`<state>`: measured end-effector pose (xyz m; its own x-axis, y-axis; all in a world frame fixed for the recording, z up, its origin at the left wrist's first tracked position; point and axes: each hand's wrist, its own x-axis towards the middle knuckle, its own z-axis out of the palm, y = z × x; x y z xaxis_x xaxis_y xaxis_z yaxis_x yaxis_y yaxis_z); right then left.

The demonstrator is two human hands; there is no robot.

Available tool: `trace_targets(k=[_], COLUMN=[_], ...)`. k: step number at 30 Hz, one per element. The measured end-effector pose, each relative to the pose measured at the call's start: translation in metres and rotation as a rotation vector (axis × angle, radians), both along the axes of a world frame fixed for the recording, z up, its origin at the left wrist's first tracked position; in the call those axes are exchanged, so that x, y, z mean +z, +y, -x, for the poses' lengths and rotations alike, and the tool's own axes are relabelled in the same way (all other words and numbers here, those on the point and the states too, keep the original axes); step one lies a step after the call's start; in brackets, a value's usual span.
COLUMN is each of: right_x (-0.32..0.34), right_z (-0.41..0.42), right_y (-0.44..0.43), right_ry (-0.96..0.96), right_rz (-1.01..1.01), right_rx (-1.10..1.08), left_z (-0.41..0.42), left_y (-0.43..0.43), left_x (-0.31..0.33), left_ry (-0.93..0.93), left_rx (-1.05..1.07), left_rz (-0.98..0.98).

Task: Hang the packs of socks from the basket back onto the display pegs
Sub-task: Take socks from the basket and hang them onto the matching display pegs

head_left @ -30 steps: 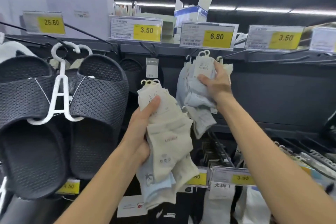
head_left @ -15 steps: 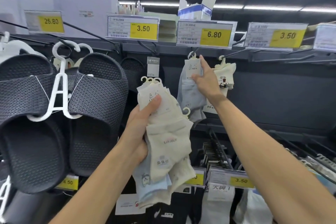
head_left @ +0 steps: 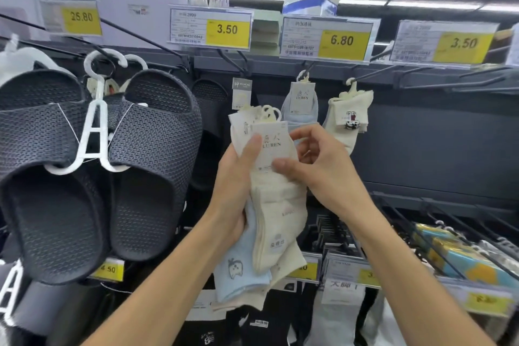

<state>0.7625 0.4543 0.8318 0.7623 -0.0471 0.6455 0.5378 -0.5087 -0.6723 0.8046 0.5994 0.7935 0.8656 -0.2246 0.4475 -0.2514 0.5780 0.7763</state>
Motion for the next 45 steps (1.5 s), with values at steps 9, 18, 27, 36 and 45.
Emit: trace_targets(k=[9, 18, 27, 36, 45], right_x=[-0.016, -0.023, -0.027, -0.033, -0.035], right_z=[-0.011, -0.004, 0.003, 0.001, -0.002], right_y=[-0.020, -0.007, 0.015, 0.015, 0.010], right_ry=[0.055, -0.058, -0.147, -0.185, -0.218], right_rz=[-0.283, -0.307, -0.254, -0.355, -0.173], right_rx=[0.354, 0.343, 0.248, 0.256, 0.203], left_z=[0.001, 0.002, 0.006, -0.005, -0.026], left_y=[-0.003, -0.002, 0.001, 0.006, 0.009], left_x=[-0.003, -0.004, 0.000, 0.001, -0.003], left_ry=[-0.087, -0.115, -0.110, -0.104, -0.088], left_rx=[0.067, 0.183, 0.015, -0.029, 0.086], left_rz=[-0.005, 0.122, 0.188, 0.141, -0.003])
